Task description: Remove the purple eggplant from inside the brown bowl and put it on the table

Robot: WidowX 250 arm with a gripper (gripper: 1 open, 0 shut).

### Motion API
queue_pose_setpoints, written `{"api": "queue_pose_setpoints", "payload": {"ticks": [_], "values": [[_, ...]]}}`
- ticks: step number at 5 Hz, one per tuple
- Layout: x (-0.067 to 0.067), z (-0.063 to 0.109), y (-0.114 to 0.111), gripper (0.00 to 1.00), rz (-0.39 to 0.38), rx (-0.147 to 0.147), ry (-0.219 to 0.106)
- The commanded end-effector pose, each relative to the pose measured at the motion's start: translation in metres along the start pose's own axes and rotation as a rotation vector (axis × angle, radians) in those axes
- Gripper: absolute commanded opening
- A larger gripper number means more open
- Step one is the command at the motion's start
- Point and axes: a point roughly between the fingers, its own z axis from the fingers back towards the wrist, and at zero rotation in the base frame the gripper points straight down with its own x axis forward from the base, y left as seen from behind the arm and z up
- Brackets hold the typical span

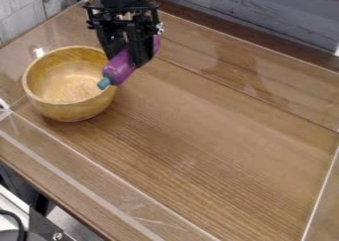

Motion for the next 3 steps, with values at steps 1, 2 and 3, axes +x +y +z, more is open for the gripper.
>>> {"api": "queue_pose_setpoints", "payload": {"ticks": [1,2,3], "values": [[0.0006,0.0203,-0.0086,0.00,-0.029,0.024,-0.071],[0.0009,0.0208,-0.0115,0.00,-0.038,0.023,-0.072],[0.0012,0.0214,-0.0141,0.00,-0.045,0.022,-0.073]]}}
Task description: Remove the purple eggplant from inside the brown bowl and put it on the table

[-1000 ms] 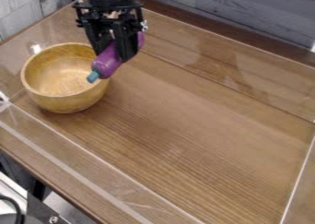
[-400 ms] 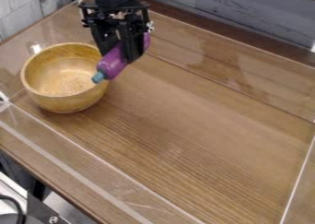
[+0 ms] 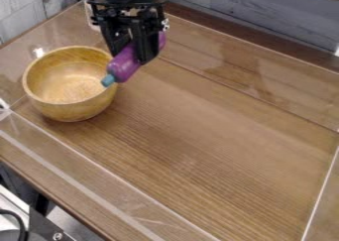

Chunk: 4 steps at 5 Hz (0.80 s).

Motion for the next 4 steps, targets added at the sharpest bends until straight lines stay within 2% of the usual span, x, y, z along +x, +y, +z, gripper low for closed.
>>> {"api": "queue_pose_setpoints", "payload": {"ticks": [1,2,3,4], "values": [[0.002,0.017,-0.008,0.00,-0.028,0.019,-0.060],[0.003,0.014,-0.011,0.00,-0.044,0.019,-0.058],[0.002,0.009,-0.026,0.00,-0.075,0.018,-0.048],[0.003,-0.003,-0.045,0.00,-0.097,0.022,-0.040]]}}
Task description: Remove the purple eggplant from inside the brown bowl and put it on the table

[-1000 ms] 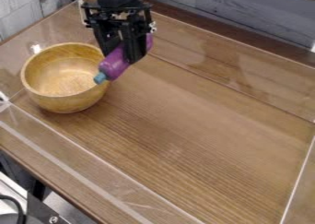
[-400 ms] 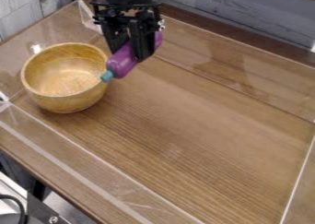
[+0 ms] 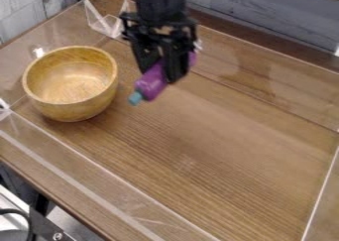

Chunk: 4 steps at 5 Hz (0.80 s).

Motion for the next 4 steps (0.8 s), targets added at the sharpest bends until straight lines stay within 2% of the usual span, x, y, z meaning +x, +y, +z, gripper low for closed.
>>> {"api": "queue_pose_setpoints", "payload": {"ticks": [1,2,4], "values": [[0.003,0.002,-0.024,0.00,-0.013,0.024,-0.070],[0.006,-0.011,-0.038,0.00,-0.018,0.029,-0.067],[0.011,-0.030,-0.049,0.00,-0.032,0.035,-0.059]]}}
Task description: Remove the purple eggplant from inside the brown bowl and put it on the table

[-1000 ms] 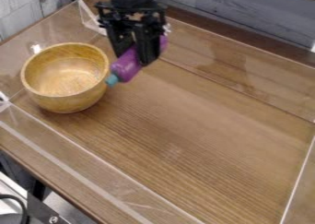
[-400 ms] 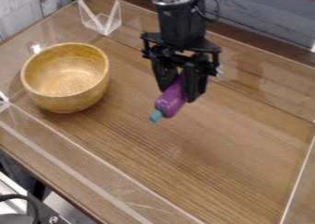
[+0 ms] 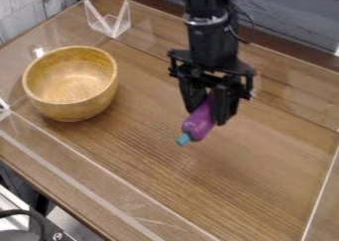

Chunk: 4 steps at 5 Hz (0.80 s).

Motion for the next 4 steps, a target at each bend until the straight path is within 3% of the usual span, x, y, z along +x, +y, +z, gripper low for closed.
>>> {"api": "queue_pose_setpoints", "payload": {"ticks": [1,4], "values": [[0.005,0.000,-0.005,0.00,-0.011,0.003,-0.029],[0.010,-0.014,-0.004,0.00,-0.009,0.009,-0.023]]}}
